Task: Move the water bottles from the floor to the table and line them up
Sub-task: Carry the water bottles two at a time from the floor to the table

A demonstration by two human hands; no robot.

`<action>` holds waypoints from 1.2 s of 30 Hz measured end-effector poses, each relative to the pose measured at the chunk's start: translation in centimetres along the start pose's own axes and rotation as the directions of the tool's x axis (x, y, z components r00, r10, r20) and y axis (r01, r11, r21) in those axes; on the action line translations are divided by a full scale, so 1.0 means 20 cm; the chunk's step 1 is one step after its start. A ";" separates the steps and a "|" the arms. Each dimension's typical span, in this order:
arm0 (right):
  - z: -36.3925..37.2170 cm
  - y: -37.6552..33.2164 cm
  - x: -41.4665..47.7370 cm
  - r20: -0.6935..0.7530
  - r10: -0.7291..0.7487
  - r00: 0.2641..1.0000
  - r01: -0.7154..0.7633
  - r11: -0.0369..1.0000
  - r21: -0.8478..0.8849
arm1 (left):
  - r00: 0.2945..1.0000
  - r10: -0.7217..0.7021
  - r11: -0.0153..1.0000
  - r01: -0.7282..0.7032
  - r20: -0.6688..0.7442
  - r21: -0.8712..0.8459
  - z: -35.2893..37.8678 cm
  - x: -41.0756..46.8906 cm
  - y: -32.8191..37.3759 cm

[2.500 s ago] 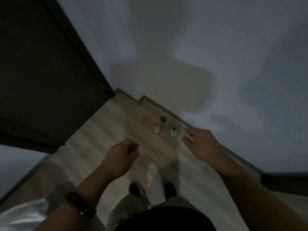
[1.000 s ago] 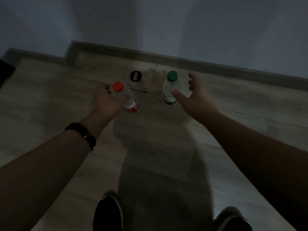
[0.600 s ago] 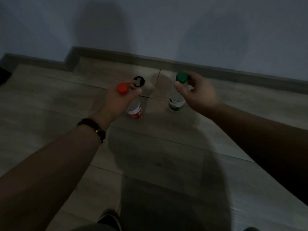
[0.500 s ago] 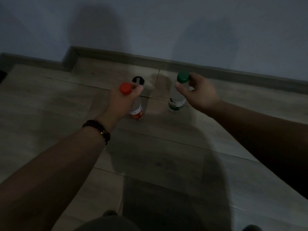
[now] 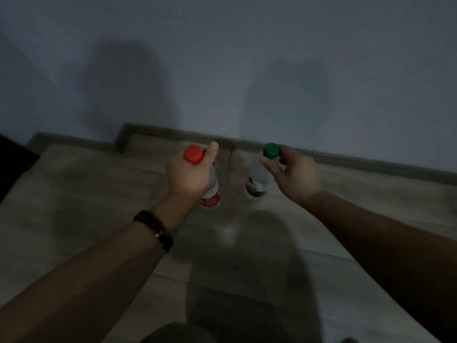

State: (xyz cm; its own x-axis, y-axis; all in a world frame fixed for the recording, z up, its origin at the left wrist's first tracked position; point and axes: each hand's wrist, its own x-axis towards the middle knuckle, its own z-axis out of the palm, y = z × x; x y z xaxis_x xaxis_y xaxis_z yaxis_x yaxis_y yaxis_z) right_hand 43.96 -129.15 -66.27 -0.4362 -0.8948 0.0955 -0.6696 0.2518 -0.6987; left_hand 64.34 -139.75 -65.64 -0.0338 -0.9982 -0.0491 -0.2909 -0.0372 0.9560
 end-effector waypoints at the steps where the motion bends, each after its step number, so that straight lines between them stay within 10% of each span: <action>1: -0.14 -0.12 -0.02 -0.039 0.015 0.999 -0.014 1.000 0.018 | 1.000 0.022 1.000 -0.022 -0.013 -0.018 -0.04 -0.04 0.18; 16: -2.61 -2.51 -0.35 -0.348 0.028 0.937 0.015 0.993 0.119 | 0.971 0.236 0.970 -0.237 0.034 0.044 -0.95 -0.64 3.40; 23: -2.96 -2.84 -0.69 -0.573 0.234 0.785 -0.067 0.953 0.297 | 0.903 0.306 0.950 -0.312 0.303 -0.030 -1.07 -0.83 3.79; 36: -3.46 -2.70 -1.57 -0.884 0.334 0.328 -0.183 0.940 0.287 | 0.414 0.431 0.878 -0.398 0.802 -0.266 -0.59 -1.74 4.21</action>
State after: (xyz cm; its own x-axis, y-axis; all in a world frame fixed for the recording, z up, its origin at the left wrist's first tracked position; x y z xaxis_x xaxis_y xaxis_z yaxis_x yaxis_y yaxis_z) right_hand 52.17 -89.20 17.53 -0.8979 0.1165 0.4245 -0.3769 0.2948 -0.8781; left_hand 52.36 -108.60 20.01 -0.9059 -0.3923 0.1599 0.0124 0.3527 0.9357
